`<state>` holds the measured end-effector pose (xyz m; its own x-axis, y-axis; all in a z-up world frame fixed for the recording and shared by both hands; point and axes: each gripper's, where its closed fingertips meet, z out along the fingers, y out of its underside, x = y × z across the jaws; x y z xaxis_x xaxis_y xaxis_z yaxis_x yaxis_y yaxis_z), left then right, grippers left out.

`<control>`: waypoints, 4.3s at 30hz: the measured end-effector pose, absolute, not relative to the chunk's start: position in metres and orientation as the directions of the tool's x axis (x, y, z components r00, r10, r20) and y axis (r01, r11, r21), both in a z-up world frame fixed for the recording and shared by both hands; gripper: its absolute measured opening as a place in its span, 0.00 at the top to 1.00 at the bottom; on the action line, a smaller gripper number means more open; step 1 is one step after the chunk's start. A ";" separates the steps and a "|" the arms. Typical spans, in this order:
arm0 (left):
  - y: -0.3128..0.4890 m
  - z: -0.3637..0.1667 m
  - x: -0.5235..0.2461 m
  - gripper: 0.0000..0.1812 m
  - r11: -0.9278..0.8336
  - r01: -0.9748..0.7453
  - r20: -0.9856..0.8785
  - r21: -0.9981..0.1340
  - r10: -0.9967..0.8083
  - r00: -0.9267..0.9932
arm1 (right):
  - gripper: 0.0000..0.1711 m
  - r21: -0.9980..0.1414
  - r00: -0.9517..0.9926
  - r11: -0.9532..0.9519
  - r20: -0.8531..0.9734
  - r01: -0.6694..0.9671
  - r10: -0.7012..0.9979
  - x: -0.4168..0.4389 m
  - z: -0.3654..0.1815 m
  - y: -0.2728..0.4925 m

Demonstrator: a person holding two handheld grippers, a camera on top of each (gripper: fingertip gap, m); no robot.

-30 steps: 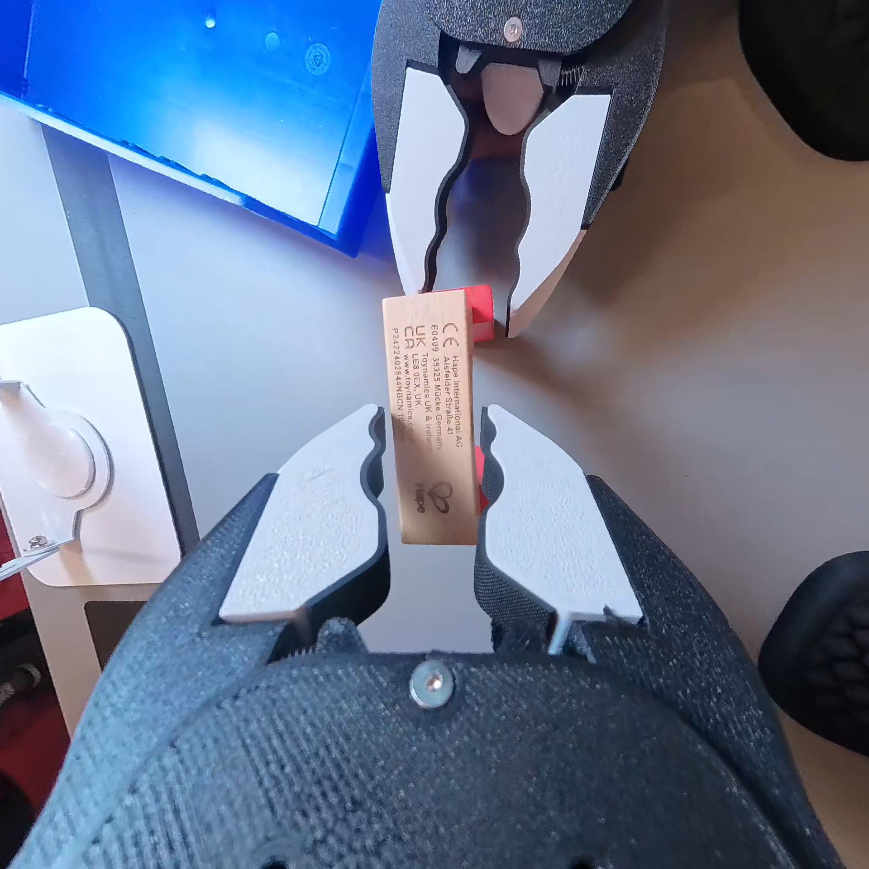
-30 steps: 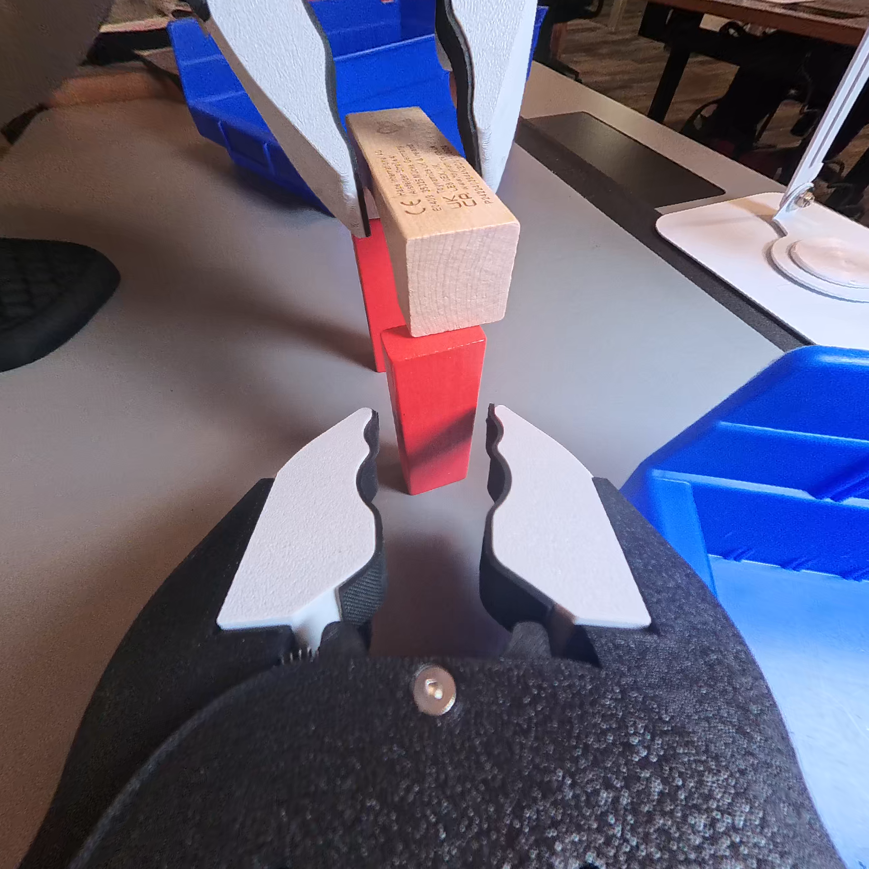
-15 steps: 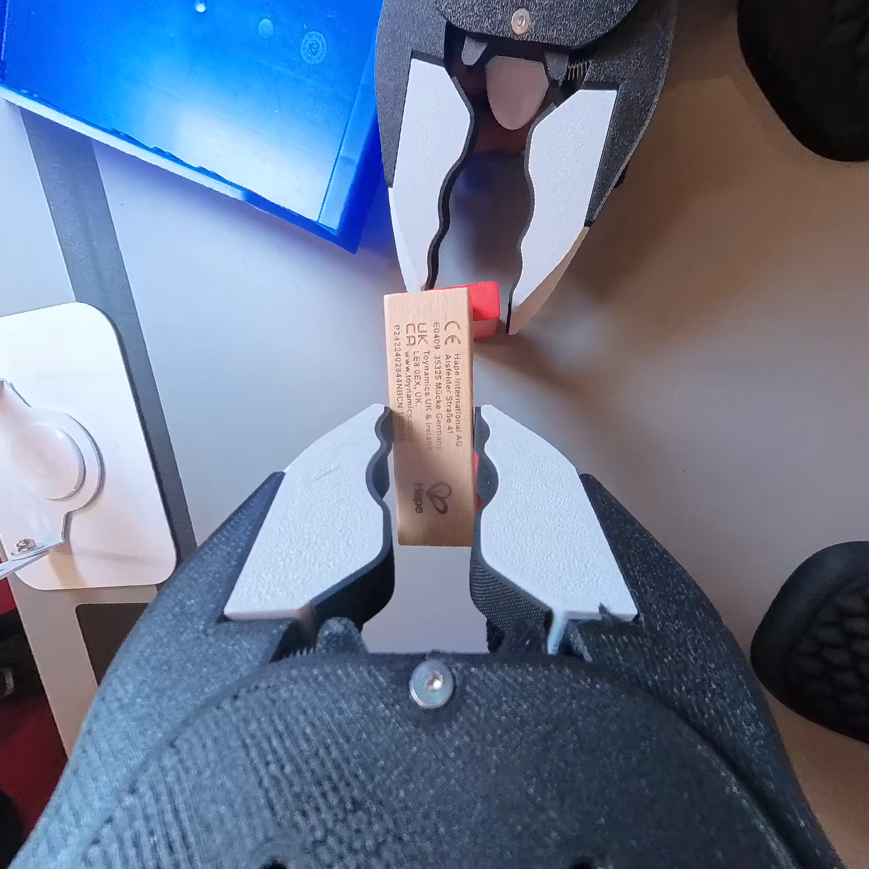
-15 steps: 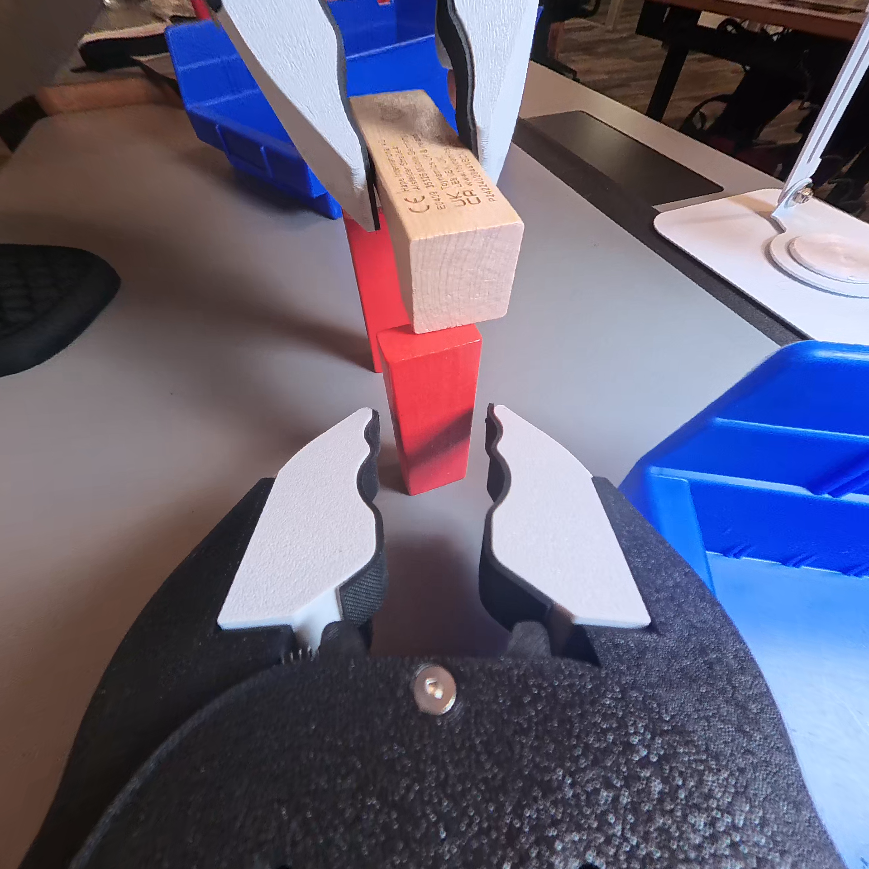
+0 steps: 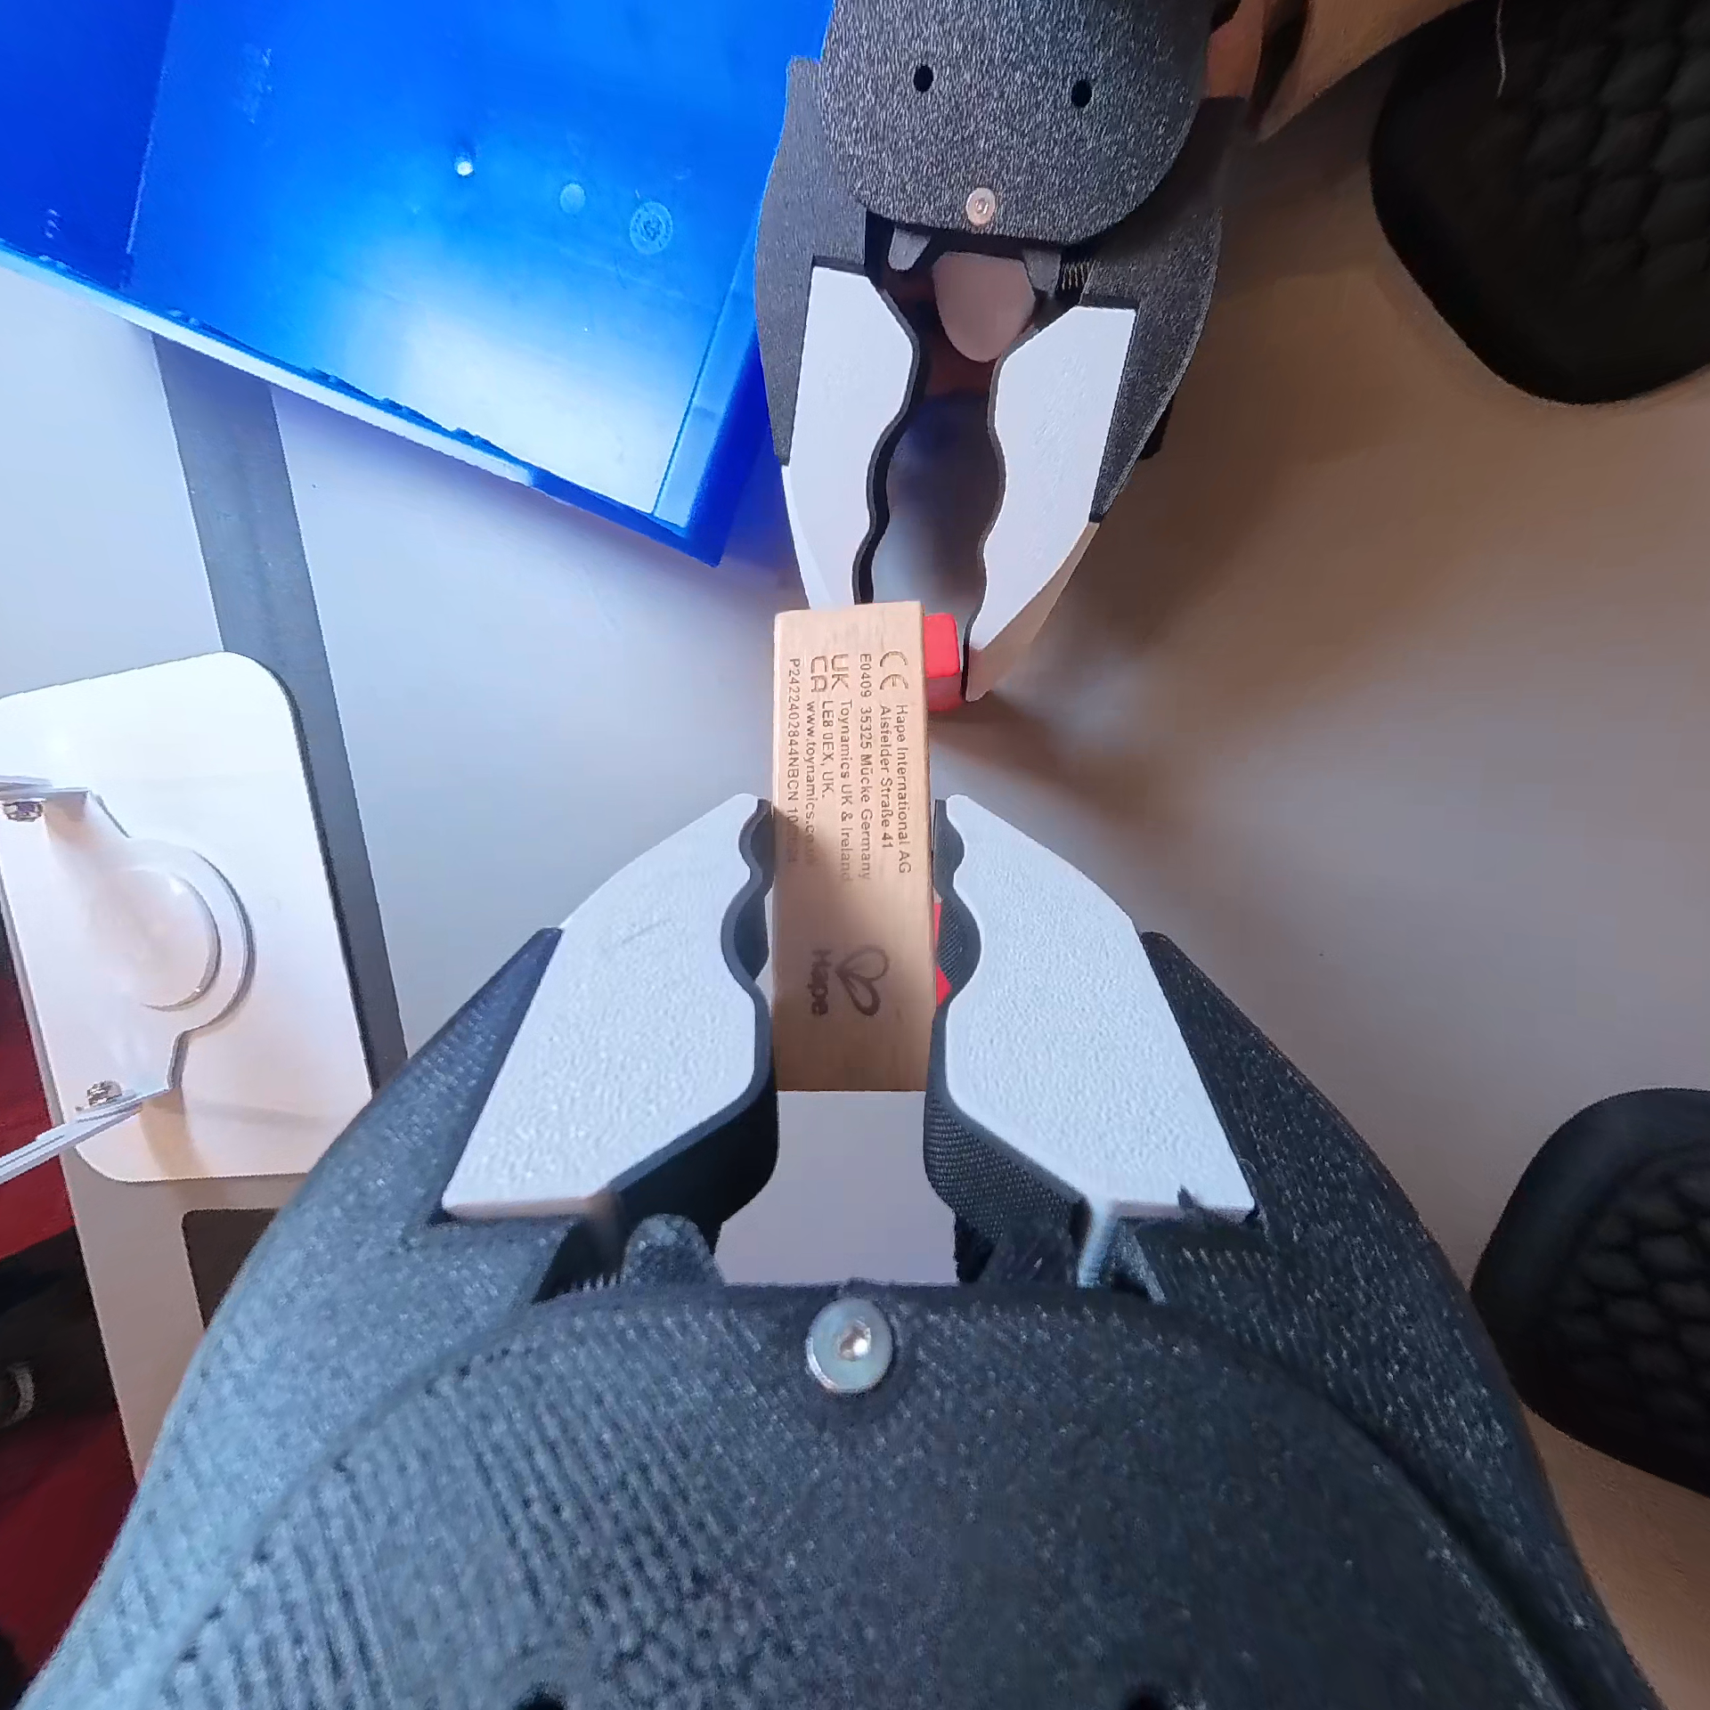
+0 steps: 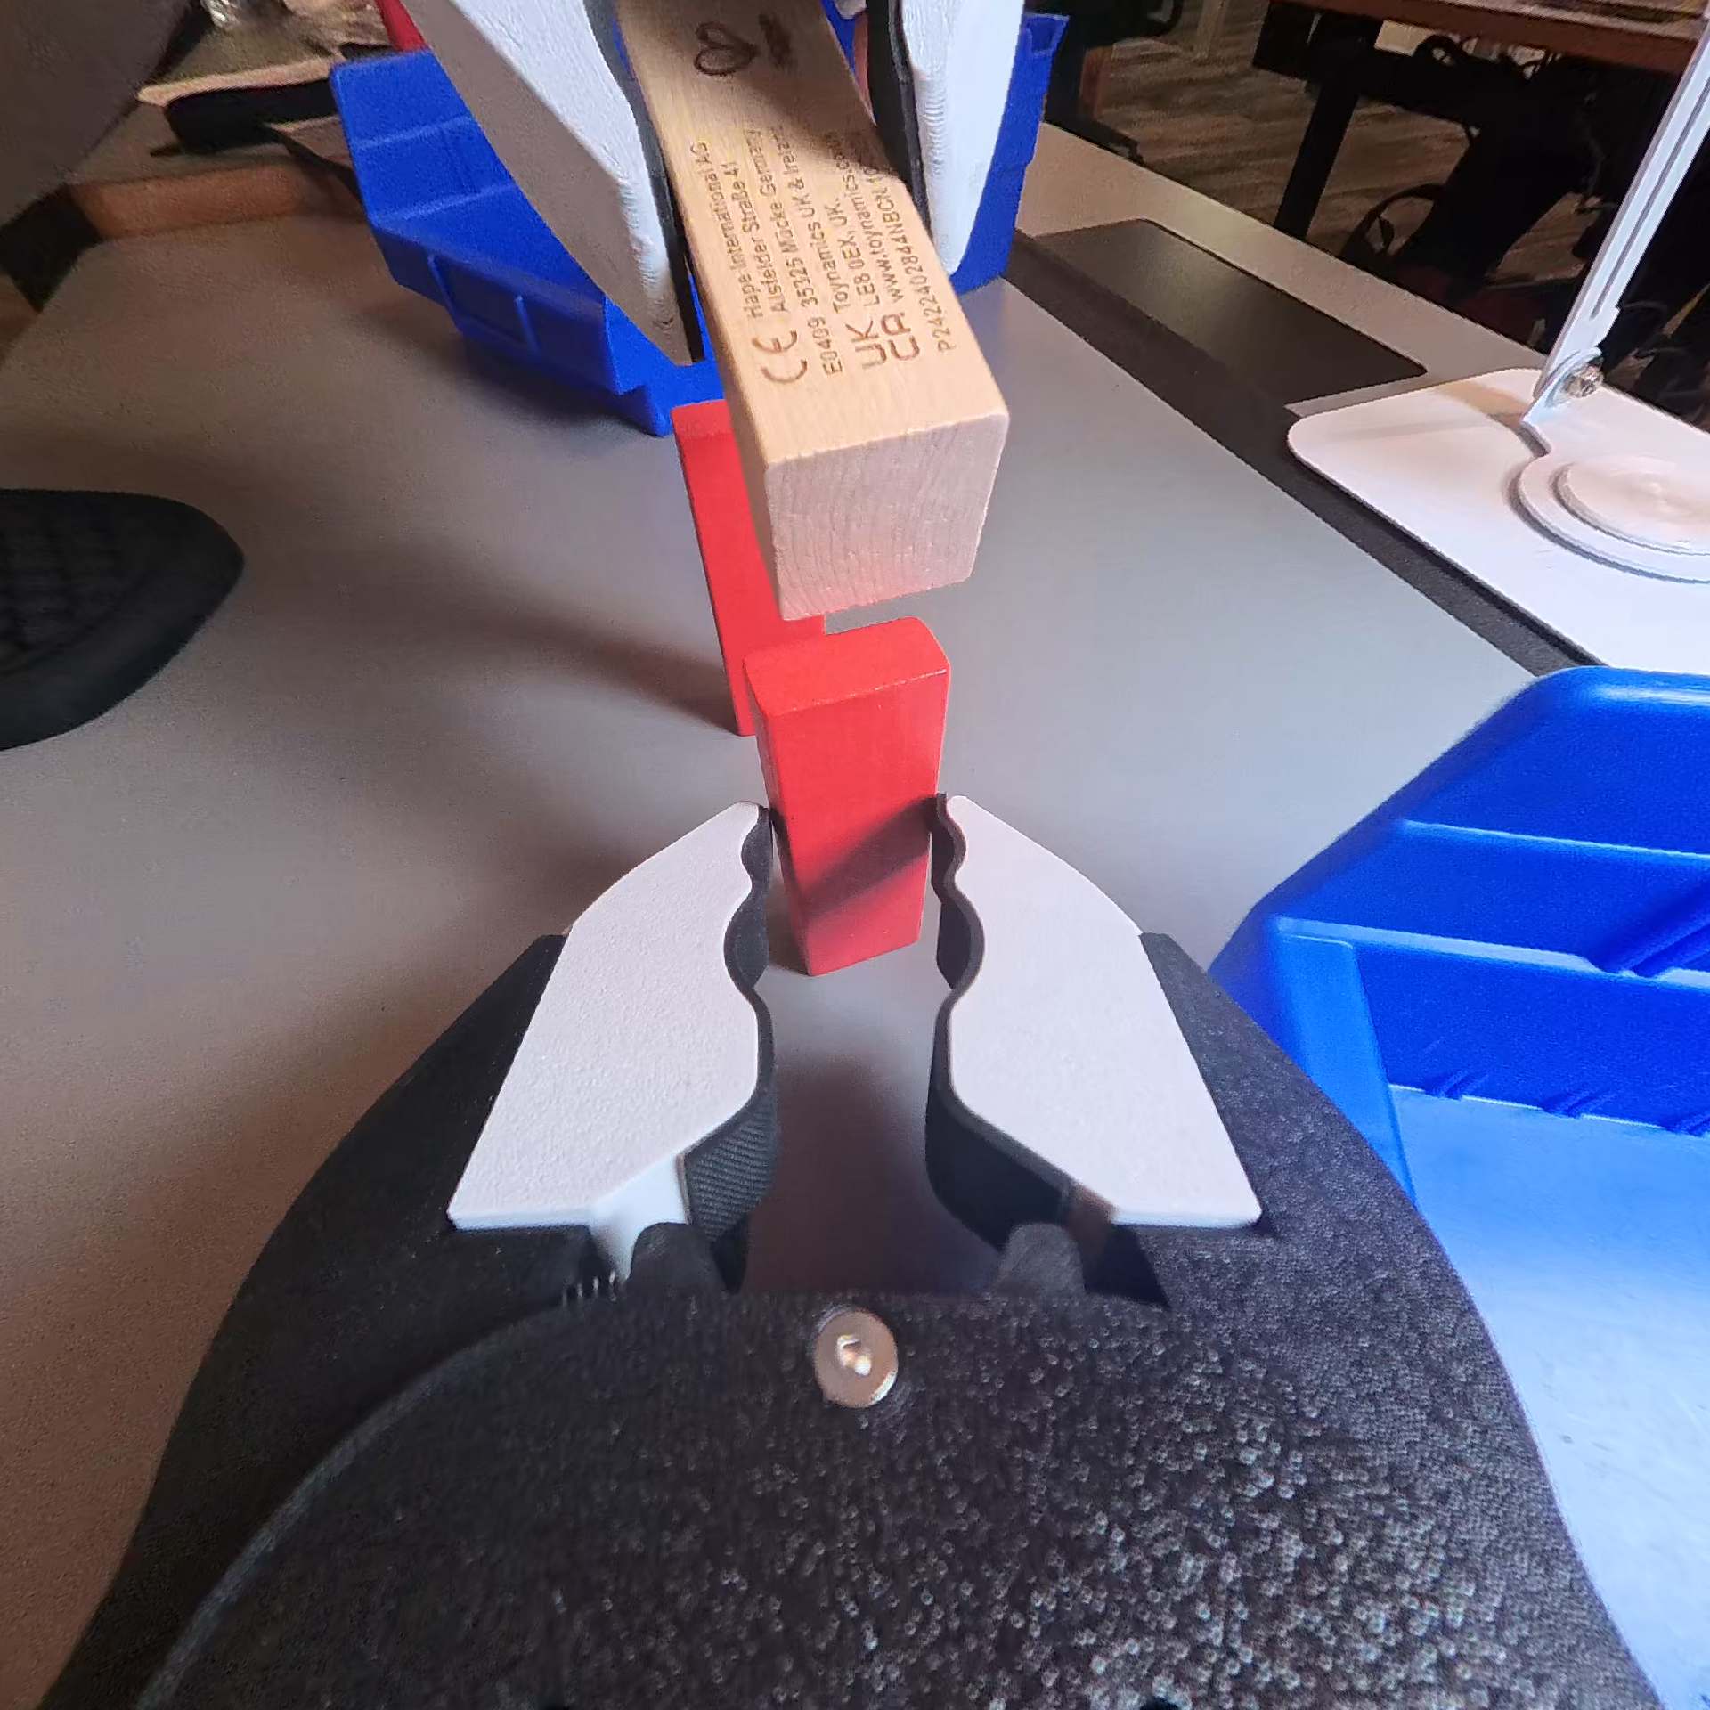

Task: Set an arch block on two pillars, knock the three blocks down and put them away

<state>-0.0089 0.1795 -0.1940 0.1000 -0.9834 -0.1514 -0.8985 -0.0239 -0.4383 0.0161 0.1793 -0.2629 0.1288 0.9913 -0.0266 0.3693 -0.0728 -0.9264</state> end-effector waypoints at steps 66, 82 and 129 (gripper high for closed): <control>0.179 -0.206 -0.012 0.81 -0.057 -0.740 -0.126 -0.671 -0.974 0.190 | 0.64 -0.936 0.151 -0.083 -0.032 0.343 0.988 0.016 -0.256 0.176; 0.177 -0.209 -0.012 0.81 -0.045 -0.737 -0.127 -0.675 -0.976 0.176 | 0.64 -0.932 0.162 -0.093 -0.037 0.351 0.986 0.017 -0.259 0.178; 0.132 -0.129 -0.103 0.89 -0.020 0.049 0.047 -0.999 -0.771 0.635 | 0.63 -0.937 0.263 -0.056 0.040 0.346 0.964 0.035 -0.235 0.163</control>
